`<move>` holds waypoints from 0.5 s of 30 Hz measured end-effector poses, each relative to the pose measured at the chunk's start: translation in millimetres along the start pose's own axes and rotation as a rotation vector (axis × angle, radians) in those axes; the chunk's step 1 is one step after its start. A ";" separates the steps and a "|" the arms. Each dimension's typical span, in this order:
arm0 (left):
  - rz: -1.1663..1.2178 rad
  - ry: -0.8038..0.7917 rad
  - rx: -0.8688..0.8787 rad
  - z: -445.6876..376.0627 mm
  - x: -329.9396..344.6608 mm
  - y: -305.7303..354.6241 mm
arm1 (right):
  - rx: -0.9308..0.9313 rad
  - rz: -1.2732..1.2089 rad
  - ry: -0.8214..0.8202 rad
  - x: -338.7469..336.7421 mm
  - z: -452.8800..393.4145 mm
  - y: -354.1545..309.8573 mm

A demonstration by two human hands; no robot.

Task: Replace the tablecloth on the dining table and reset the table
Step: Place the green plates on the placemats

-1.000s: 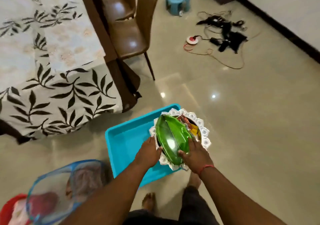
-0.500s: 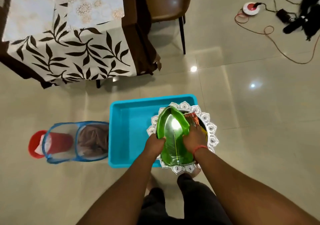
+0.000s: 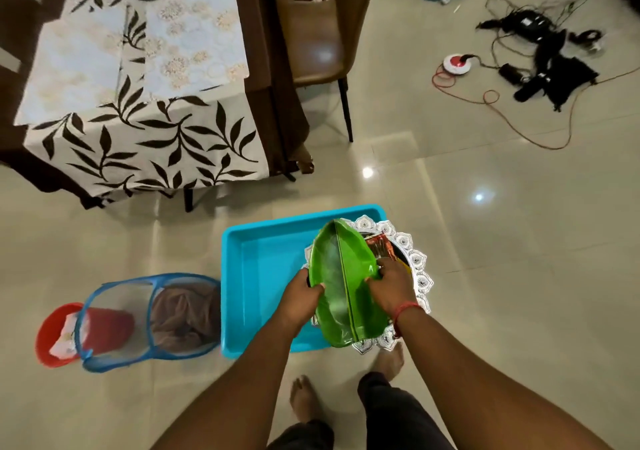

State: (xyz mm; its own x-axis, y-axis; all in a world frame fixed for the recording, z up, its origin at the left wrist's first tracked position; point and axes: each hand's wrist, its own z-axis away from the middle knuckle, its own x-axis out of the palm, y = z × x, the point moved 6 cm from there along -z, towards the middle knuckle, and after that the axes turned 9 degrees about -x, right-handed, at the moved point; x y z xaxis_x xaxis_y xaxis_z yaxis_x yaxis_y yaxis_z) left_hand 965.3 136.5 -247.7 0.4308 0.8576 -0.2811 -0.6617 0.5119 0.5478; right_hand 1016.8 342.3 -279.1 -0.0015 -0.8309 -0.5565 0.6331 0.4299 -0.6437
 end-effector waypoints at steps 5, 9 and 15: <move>0.123 -0.059 0.126 48.2 -28.8 37.5 | -0.069 -0.349 0.096 -22.1 58.3 -42.9; 0.180 -0.085 0.255 88.6 -44.3 86.4 | -0.112 -0.547 0.223 -54.7 104.8 -82.1; 0.364 -0.240 0.431 161.9 -26.2 163.3 | -0.226 -0.779 0.495 -120.1 139.7 -129.3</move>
State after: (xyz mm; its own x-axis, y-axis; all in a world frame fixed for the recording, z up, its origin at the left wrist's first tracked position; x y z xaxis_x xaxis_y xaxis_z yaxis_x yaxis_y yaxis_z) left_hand 945.4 189.6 -23.3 0.3830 0.9127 0.1424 -0.5064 0.0785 0.8587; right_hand 1043.3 337.2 -55.7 -0.7212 -0.6907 -0.0537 0.1509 -0.0810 -0.9852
